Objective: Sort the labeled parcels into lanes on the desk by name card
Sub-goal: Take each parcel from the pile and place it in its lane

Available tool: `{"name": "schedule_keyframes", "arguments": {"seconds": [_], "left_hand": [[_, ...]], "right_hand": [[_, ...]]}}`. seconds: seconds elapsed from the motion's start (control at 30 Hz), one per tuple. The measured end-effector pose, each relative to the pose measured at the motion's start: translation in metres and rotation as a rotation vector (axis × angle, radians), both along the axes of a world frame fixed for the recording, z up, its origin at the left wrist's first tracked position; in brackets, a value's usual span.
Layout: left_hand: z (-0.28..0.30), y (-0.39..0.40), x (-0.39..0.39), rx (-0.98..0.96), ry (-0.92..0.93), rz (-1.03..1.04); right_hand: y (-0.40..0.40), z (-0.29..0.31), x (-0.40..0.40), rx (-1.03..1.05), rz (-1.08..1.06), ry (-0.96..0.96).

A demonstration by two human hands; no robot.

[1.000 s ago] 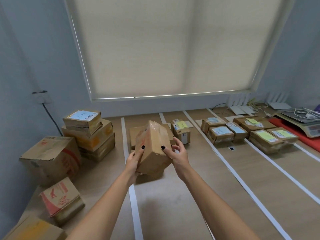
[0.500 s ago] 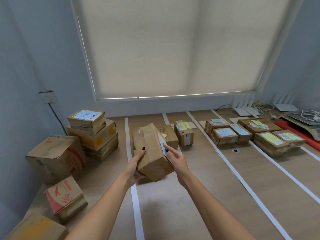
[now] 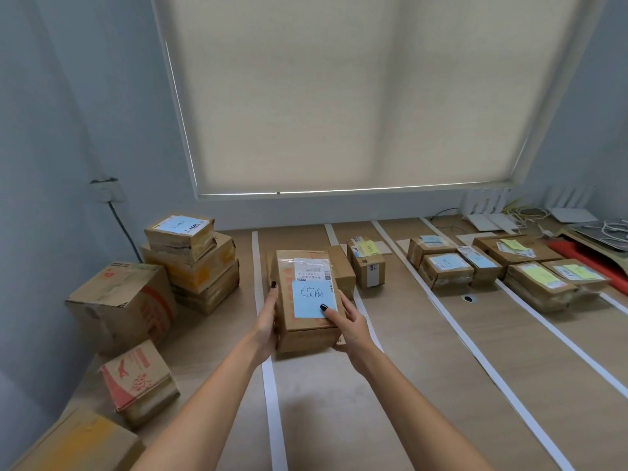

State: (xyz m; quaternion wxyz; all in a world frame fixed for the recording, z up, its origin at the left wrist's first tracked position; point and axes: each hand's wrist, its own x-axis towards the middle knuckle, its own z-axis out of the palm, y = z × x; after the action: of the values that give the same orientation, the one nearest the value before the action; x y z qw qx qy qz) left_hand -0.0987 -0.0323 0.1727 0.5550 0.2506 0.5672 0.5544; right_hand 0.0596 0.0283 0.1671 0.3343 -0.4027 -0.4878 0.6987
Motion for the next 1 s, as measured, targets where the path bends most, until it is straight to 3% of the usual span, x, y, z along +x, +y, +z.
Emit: {"name": "schedule_keyframes", "arguments": {"seconds": [0.27, 0.57, 1.0], "left_hand": [[-0.012, 0.007, 0.005, -0.033, 0.079, 0.08], [-0.04, 0.039, 0.035, -0.053, 0.102, 0.081], [-0.096, 0.223, 0.24, -0.074, 0.046, 0.038]], "right_hand": [[-0.002, -0.009, 0.002, 0.137, 0.019, -0.169], [0.038, -0.029, 0.047, 0.122, -0.02, -0.237], [0.236, -0.092, 0.246, 0.16, -0.036, -0.324]]}}
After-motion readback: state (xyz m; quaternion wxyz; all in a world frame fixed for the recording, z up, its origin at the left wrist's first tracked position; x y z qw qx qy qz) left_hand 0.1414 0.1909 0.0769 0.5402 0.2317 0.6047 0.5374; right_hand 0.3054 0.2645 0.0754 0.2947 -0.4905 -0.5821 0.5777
